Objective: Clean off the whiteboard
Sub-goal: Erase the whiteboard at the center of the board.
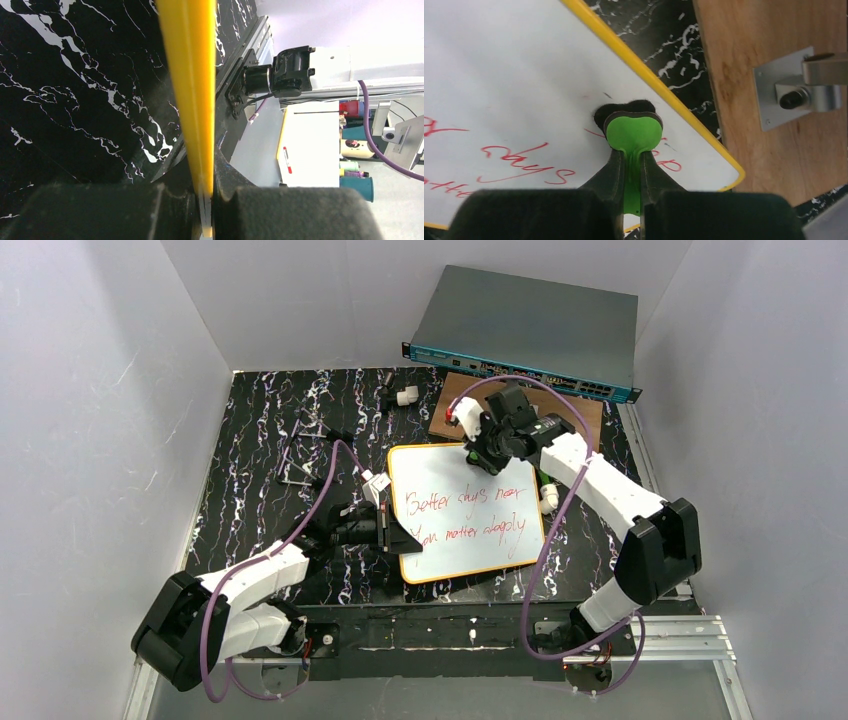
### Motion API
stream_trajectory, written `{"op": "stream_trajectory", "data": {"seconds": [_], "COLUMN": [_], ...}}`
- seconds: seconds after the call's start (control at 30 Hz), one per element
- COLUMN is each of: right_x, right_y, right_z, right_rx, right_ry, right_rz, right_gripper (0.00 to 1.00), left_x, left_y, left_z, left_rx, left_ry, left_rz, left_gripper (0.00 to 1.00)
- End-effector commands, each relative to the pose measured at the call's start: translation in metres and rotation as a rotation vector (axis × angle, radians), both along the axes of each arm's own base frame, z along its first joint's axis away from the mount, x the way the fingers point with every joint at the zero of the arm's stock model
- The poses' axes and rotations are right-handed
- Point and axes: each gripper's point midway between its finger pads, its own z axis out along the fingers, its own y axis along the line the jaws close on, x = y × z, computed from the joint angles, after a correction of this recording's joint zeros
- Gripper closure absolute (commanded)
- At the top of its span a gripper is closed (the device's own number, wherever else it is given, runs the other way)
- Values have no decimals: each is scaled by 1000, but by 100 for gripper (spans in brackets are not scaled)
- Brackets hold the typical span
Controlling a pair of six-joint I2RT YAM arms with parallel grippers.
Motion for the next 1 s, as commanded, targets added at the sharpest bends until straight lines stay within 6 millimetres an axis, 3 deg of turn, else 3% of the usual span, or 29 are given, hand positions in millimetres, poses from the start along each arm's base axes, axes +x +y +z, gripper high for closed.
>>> {"op": "stream_trajectory", "data": {"seconds": [0.0, 0.17, 0.27, 0.33, 0.43, 0.57, 0.67, 0.83, 0.97], "right_x": [12, -45, -65, -63, -32, 21, 37, 23, -27], "right_y": [-23, -10, 2, 9, 15, -4, -22, -36, -15], "right_z": [-4, -21, -20, -16, -3, 7, 3, -15, -24], "right_rx": [-81, -10, 58, 94, 114, 41, -24, -119, -29], "right_ry": [-76, 78, 149, 158, 98, -46, -87, -68, 79], "right_rz": [-7, 233, 301, 281, 134, -103, -178, -93, 135], "right_gripper": [99, 99, 99, 99, 99, 99, 99, 99, 99], "left_x": [-2, -2, -1, -2, -2, -3, -3, -3, -2], "left_y": [-7, -8, -8, -9, -9, -9, -8, -9, -9], "left_z": [23, 22, 22, 23, 23, 23, 24, 24, 23], "left_rx": [-56, -57, -58, -60, -63, -62, -63, -64, -65], "left_ry": [-191, -191, -188, -188, -188, -187, -191, -192, -193], "left_rz": [-94, -99, -101, -106, -106, -104, -105, -106, -107], "left_gripper": [100, 100, 100, 100, 100, 100, 100, 100, 100]}}
